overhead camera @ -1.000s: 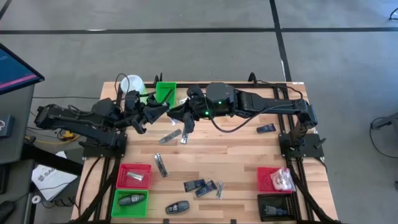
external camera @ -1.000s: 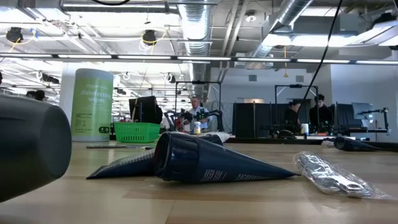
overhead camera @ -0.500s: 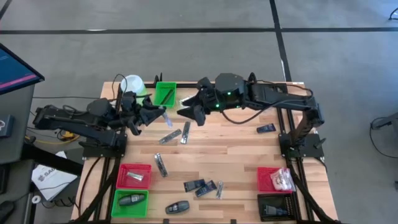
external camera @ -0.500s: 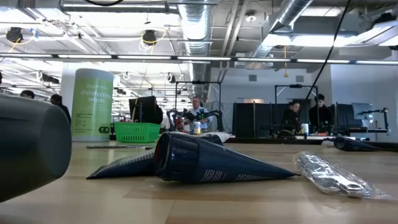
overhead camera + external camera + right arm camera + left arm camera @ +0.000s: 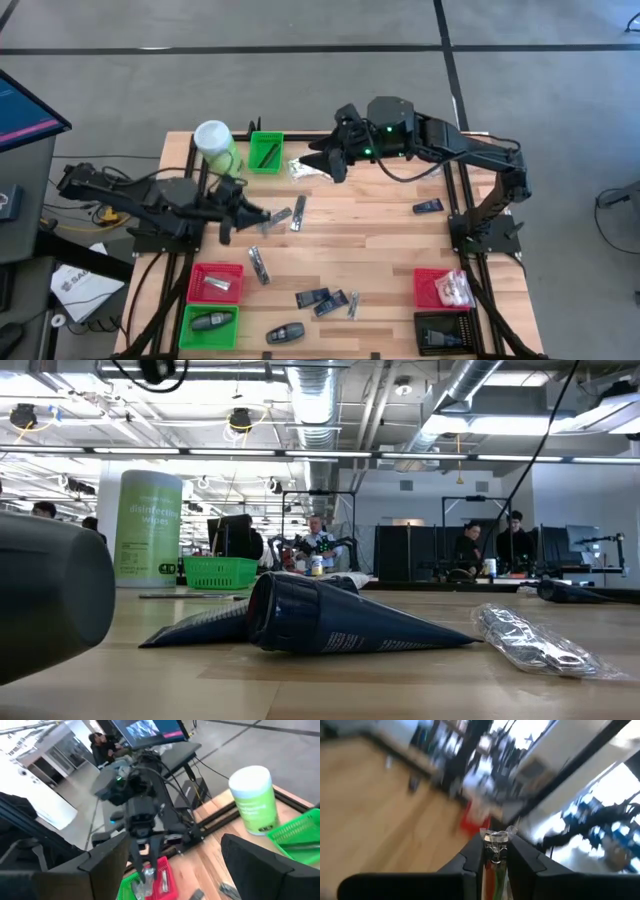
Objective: Pick & Place Travel size toiletries
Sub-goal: Put the nail cutter into the left red bin
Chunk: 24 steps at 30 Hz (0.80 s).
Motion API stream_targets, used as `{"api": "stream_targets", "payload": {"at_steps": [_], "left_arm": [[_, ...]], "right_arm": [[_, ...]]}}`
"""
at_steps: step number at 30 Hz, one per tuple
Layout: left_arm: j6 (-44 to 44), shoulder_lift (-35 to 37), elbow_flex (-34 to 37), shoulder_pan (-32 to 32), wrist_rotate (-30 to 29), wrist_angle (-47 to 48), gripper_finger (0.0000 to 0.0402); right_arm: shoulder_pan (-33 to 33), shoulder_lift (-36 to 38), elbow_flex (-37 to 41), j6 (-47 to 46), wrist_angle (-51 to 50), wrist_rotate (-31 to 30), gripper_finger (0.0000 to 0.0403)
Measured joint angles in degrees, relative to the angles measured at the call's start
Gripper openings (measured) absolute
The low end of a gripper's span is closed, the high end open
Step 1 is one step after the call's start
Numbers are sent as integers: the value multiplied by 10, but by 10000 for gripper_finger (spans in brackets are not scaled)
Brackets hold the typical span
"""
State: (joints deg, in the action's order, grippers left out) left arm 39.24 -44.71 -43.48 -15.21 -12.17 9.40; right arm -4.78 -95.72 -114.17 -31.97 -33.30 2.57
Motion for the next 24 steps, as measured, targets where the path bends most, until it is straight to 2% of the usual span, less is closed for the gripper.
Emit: {"api": "stream_targets", "payload": {"at_steps": [6,9,17,24], "left_arm": [[68,0,-34,-73,3,215,46],[109,0,-48,-113,3,287,46],[200,-17,-49,-211,21,370,46],[259,-51,-49,-265,27,410,46]], "right_arm": [[-7,-11,-1,0,-11,0,303],[-7,-18,2,0,-26,1,303],[0,-50,0,4,-18,5,303],[3,-66,1,-4,-29,7,303]]}}
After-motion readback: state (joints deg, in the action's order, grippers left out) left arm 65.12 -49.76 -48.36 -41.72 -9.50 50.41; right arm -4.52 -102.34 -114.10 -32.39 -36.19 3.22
